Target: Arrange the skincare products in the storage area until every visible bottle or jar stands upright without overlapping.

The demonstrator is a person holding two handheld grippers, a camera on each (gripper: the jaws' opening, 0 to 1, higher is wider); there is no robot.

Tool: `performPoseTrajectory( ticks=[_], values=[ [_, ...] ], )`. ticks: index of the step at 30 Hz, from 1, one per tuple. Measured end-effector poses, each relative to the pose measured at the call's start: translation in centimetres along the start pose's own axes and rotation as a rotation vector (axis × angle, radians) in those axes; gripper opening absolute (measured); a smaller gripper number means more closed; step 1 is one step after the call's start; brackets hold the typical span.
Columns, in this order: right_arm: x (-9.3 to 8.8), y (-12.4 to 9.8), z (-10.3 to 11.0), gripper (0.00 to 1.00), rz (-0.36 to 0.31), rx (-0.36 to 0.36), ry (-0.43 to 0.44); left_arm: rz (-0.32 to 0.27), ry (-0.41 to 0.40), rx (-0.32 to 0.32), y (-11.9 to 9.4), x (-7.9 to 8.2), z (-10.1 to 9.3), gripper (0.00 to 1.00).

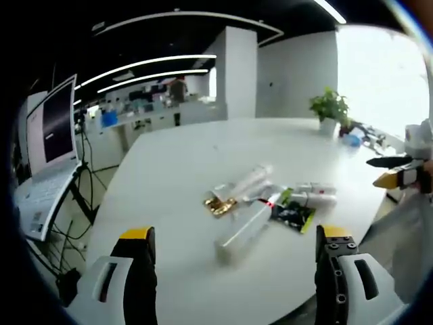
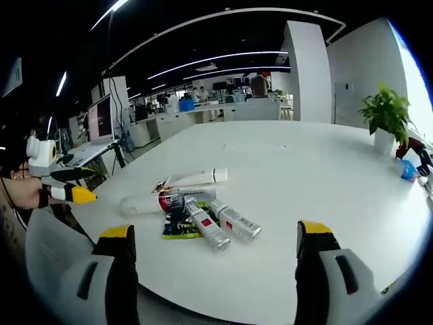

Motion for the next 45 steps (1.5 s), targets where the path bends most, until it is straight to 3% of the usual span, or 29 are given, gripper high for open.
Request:
performPoseTrajectory(
  ticks=[26, 39, 45],
  values=[
    [0.0, 0.0, -0.1, 0.99, -0.008, -0.001, 0.007, 0.046, 0.039, -0.023, 0.4, -0.3, -0.5, 0.95],
    [0.0, -0.1, -0.2, 0.99, -0.012, -0.008, 0.016, 0.093, 0.119, -0.063, 2.1, 0.0, -1.0, 0.94],
    [0.0, -0.2, -0.3, 0.99, -0.015, -0.015, 0.018, 0.152, 0.183, -0.108, 3.4, -0.2, -1.5, 0.92]
  ],
)
Point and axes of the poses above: the point that each gripper's makers call its tool centre point, and the gripper's own axes: y roughly forward along the fingers, z roughly to its left, x roughly out of its top, the point moved 8 cm from there along -y, roughly backward along the fingers, and after that the axes turned 14 degrees about x, right-handed, at the moved point
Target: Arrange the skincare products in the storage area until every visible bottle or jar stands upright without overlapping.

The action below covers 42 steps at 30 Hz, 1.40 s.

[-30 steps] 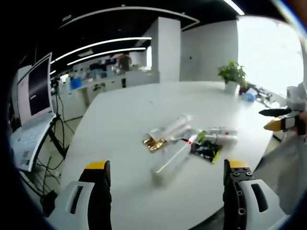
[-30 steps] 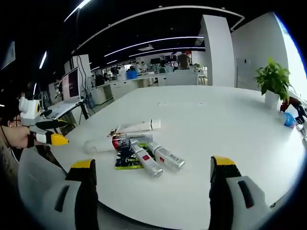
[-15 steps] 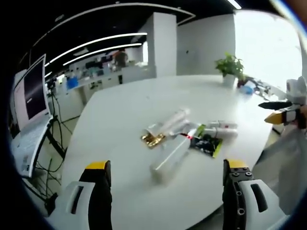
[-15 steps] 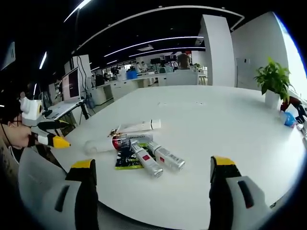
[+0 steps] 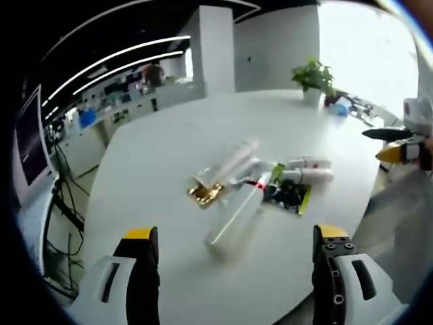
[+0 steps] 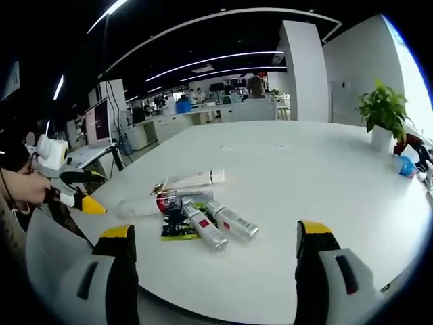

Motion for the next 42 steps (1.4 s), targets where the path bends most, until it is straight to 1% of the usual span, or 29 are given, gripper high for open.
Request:
performPoseTrajectory(
  ticks=[6, 10, 12, 14, 17, 20, 22, 24, 27, 30, 33, 37, 42],
  values=[
    [0.0, 0.0, -0.1, 0.99, -0.002, -0.004, 0.006, 0.008, 0.043, -0.033, 1.2, 0.4, -0.4, 0.88],
    [0.0, 0.0, -0.1, 0.99, 0.000, -0.003, 0.008, 0.029, 0.077, -0.054, 2.0, 0.5, -0.5, 0.87],
    [-0.1, 0.0, -0.1, 0.99, 0.002, -0.003, 0.010, 0.040, 0.080, -0.060, 2.7, 0.7, -0.2, 0.85],
    [-0.1, 0.0, -0.1, 0.99, 0.002, -0.003, 0.011, 0.039, 0.073, -0.061, 3.1, 1.1, 0.0, 0.80],
    [-0.1, 0.0, -0.1, 0.99, 0.002, -0.004, 0.015, 0.045, 0.078, -0.069, 3.7, 1.3, 0.0, 0.79],
    [-0.1, 0.0, -0.2, 0.99, 0.002, -0.003, 0.017, 0.068, 0.121, -0.090, 4.6, 1.4, -0.1, 0.76],
    [-0.1, 0.0, -0.2, 0.99, 0.004, -0.003, 0.018, 0.085, 0.130, -0.113, 5.0, 1.4, -0.2, 0.68],
    [-0.1, 0.0, -0.2, 0.99, 0.003, -0.005, 0.021, 0.097, 0.131, -0.128, 5.4, 1.5, -0.4, 0.64],
    [-0.1, 0.0, -0.2, 0.98, 0.004, -0.005, 0.025, 0.121, 0.158, -0.144, 6.0, 1.5, -0.6, 0.64],
    [-0.1, 0.0, -0.2, 0.98, 0.006, -0.007, 0.025, 0.147, 0.188, -0.162, 6.6, 1.4, -0.7, 0.63],
    [-0.1, 0.0, -0.3, 0.98, 0.008, -0.010, 0.025, 0.166, 0.201, -0.176, 7.1, 1.4, -0.9, 0.62],
    [-0.2, 0.0, -0.3, 0.98, 0.010, -0.014, 0.029, 0.193, 0.266, -0.195, 7.9, 1.5, -1.2, 0.59],
    [-0.2, 0.0, -0.4, 0.98, 0.011, -0.020, 0.031, 0.231, 0.327, -0.226, 8.9, 1.7, -1.5, 0.54]
  ],
)
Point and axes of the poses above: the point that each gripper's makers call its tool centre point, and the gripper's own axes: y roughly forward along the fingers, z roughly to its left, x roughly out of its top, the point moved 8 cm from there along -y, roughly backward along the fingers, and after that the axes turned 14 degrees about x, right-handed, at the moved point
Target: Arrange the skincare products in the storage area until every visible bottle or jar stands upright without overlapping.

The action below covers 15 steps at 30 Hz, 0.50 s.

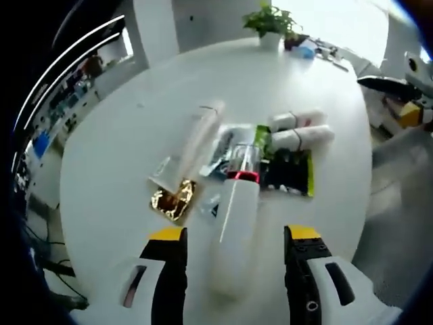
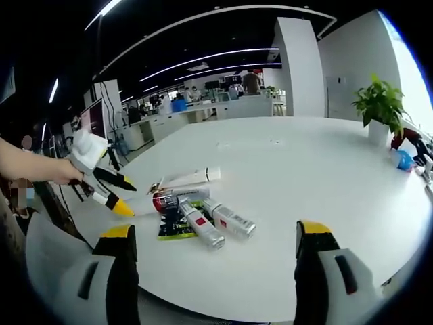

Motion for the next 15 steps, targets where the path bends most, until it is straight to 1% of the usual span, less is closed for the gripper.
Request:
performPoseTrajectory(
  ticks=[3, 5, 9, 12, 15],
  values=[
    [0.0, 0.0, 0.0, 0.98, 0.000, -0.003, 0.001, 0.013, 0.030, -0.013, 0.4, 0.4, -0.1, 0.52],
    [0.0, 0.0, -0.1, 0.98, 0.001, -0.005, 0.003, 0.032, 0.061, -0.026, 0.9, 0.6, -0.1, 0.51],
    [0.0, 0.0, -0.1, 0.98, 0.002, -0.009, 0.003, 0.065, 0.097, -0.064, 1.4, 0.9, -0.6, 0.45],
    [0.0, 0.0, -0.2, 0.98, 0.003, -0.013, 0.004, 0.079, 0.115, -0.075, 1.9, 1.1, -0.6, 0.45],
    [0.0, 0.0, -0.2, 0.98, 0.003, -0.015, 0.006, 0.093, 0.117, -0.085, 2.2, 1.3, -0.6, 0.43]
  ],
)
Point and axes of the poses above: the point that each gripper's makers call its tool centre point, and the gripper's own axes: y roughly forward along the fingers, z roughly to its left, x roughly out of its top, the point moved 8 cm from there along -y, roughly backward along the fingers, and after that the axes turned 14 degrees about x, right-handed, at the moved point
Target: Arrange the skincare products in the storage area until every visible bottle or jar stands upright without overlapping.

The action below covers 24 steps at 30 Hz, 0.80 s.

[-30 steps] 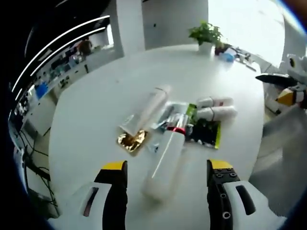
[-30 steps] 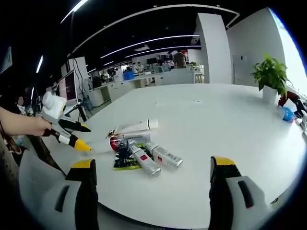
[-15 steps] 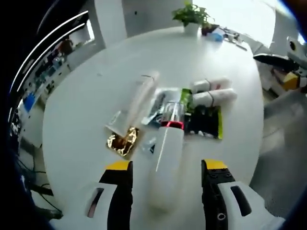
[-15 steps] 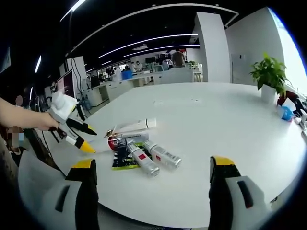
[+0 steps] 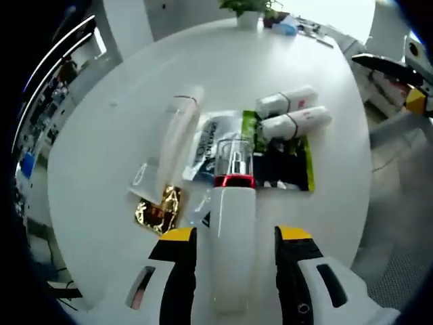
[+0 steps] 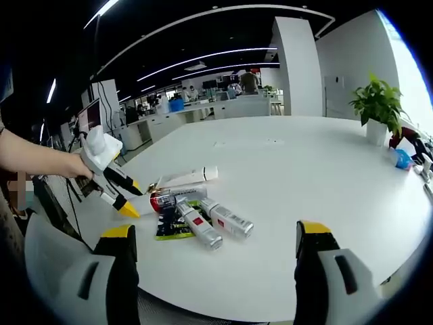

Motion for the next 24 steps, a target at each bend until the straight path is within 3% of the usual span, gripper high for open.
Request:
performPoseTrajectory(
  ticks=[9, 24],
  values=[
    [-0.1, 0.0, 0.0, 0.98, 0.009, 0.000, 0.002, 0.054, 0.089, -0.040, 0.8, 0.3, -0.2, 0.33],
    [-0.1, 0.0, -0.1, 0.97, 0.012, -0.005, 0.007, 0.148, 0.163, -0.044, 1.6, 0.3, -0.3, 0.30]
  ],
)
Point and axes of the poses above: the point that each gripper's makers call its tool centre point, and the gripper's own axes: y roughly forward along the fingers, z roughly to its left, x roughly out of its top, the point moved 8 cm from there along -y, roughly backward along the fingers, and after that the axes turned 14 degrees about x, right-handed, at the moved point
